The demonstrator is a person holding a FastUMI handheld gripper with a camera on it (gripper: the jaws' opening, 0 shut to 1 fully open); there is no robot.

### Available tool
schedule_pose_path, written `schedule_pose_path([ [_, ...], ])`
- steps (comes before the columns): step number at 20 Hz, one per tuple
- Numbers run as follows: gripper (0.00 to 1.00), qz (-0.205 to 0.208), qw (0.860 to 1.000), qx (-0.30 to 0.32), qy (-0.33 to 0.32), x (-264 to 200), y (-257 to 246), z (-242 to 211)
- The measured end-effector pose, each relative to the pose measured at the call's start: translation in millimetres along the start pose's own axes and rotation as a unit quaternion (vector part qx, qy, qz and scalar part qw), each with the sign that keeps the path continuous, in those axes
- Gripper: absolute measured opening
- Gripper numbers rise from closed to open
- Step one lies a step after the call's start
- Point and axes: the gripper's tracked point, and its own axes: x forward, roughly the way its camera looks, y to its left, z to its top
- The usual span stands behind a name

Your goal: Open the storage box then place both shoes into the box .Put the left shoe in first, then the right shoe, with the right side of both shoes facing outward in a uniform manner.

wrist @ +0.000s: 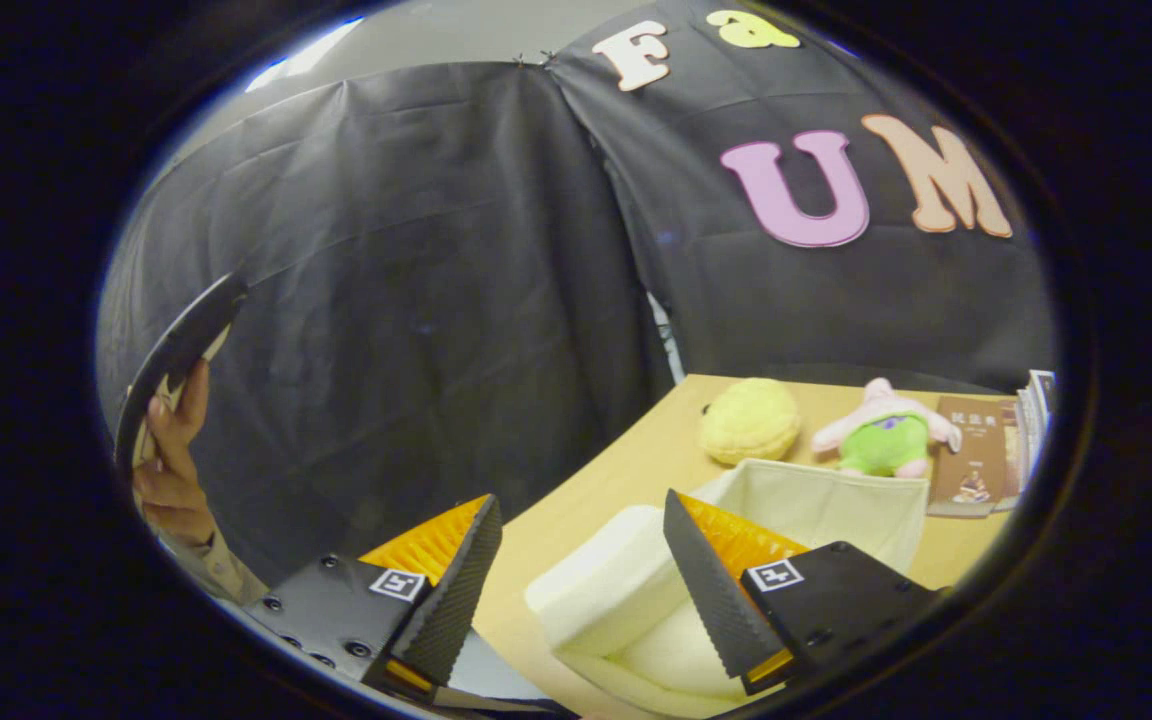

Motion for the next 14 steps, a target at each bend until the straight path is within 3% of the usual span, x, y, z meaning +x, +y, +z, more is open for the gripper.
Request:
schedule_pose_path([
  [14,1.0,-0.174,0.985,0.009,-0.013,-140,-193,-29],
])
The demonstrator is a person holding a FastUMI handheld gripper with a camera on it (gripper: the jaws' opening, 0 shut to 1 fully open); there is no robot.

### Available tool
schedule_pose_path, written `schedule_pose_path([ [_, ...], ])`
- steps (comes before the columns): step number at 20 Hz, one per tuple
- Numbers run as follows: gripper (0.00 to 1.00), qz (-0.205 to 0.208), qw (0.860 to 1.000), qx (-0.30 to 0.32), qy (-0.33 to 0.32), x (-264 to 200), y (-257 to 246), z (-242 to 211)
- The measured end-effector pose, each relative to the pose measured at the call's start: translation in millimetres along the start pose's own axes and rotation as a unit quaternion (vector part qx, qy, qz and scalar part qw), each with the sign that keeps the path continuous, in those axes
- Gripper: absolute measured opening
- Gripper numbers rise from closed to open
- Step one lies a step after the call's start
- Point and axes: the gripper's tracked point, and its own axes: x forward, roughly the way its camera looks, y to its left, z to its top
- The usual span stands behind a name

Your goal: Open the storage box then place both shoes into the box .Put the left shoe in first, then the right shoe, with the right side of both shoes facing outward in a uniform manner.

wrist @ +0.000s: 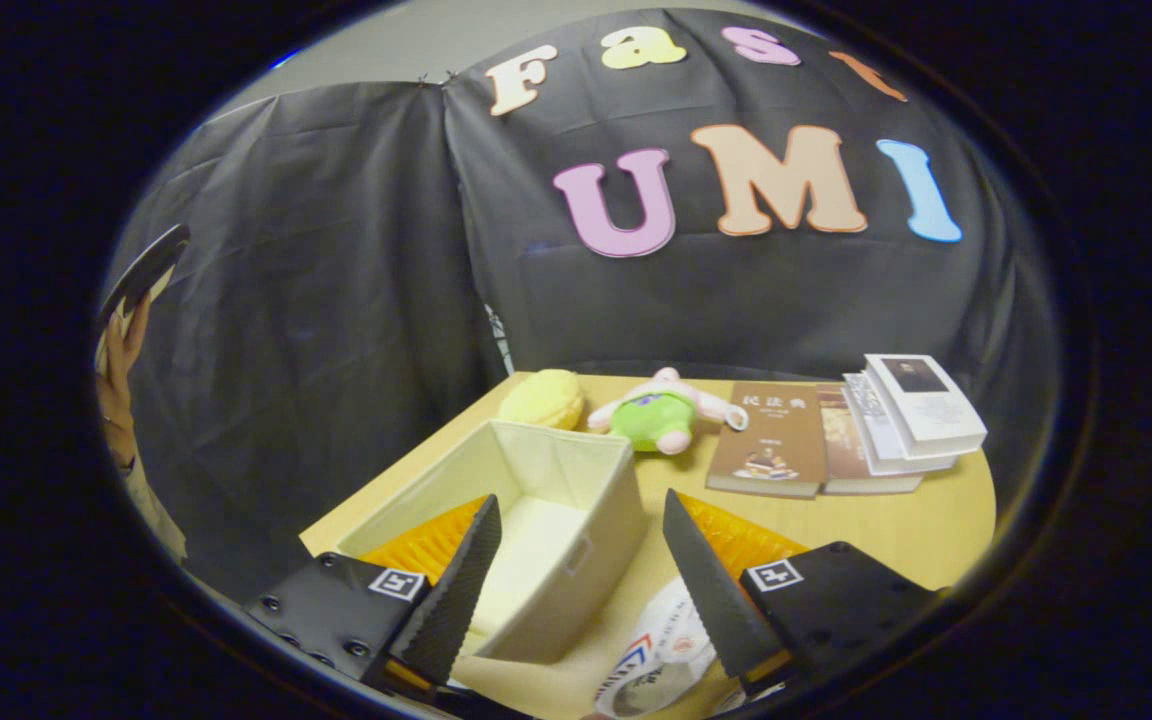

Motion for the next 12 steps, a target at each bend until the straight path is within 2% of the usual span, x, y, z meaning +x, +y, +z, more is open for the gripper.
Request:
schedule_pose_path([
  [5,1.0,-0.021,0.999,0.001,0.031,-11,-48,-31],
  [12,1.0,-0.003,0.994,-0.019,0.106,-10,-81,-96],
])
